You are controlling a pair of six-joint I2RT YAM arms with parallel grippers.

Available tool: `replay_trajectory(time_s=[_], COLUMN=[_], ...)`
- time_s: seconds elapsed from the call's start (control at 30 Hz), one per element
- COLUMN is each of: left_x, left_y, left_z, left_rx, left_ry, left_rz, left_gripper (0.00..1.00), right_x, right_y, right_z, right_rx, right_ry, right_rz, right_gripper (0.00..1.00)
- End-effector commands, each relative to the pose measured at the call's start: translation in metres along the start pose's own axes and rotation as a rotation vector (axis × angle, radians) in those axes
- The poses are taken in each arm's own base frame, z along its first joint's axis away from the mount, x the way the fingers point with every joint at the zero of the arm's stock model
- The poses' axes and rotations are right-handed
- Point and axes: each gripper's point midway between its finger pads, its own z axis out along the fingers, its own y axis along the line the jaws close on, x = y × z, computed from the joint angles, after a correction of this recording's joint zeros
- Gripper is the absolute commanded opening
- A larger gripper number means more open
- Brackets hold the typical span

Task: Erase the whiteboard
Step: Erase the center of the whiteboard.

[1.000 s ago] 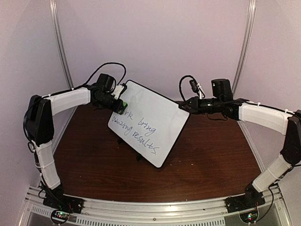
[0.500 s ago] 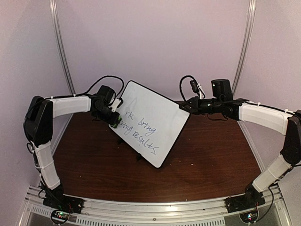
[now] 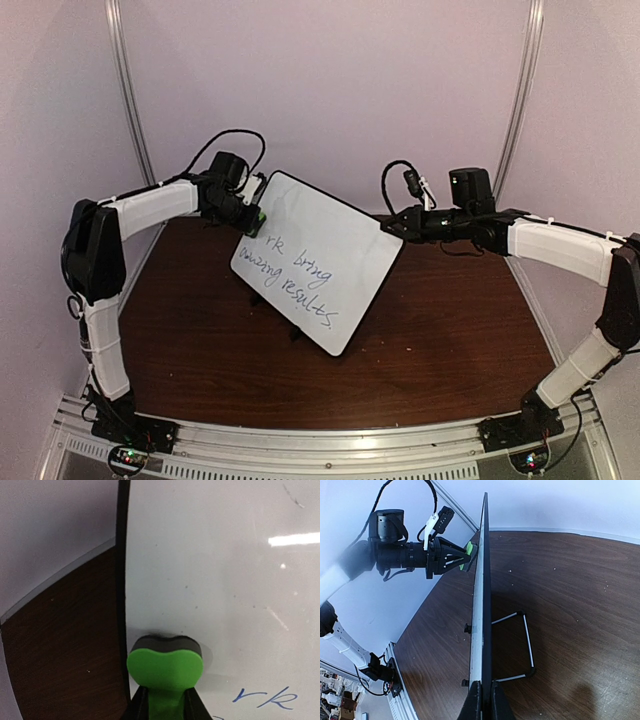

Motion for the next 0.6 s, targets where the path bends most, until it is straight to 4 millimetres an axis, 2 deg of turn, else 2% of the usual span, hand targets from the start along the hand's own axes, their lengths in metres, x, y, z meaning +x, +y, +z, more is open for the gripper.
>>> replay_trajectory(time_s=[0.0,0.07,0.2,0.3,0.43,0.57], left_x=[0.039,0.052,0.074,0.08,0.069,0.034], left_y=[0.009,0.001,0.001,-0.004,-0.007,-0.004], left_z=[0.027,0.028,0.031,0.033,0.03,0.021], left_rx=[0.024,0.064,0.074,0.102,0.124,0.126], left_ry=[0.087,0.111,0.157,0.168,0.142,0.062], left_rz=[-0.035,-0.037,-0.053,-0.056,-0.057,-0.052], left_gripper=[0.08,0.08,0.08,0.08,0.08,0.08], right_x=[-0.01,-0.01,-0.011,-0.011,-0.01,-0.011], right_y=[0.045,0.045,0.045,0.046,0.044,0.044], right_z=[-0.007,-0.007,-0.007,-0.006,-0.005,-0.004], right_rx=[-0.144,-0.144,-0.145,-0.148,-0.146,-0.146], right_ry=[-0.019,-0.019,-0.021,-0.02,-0.016,-0.017], right_rz=[-0.15,-0.149,-0.15,-0.149,-0.145,-0.145], right_gripper=[0.0,0.0,0.0,0.0,0.0,0.0])
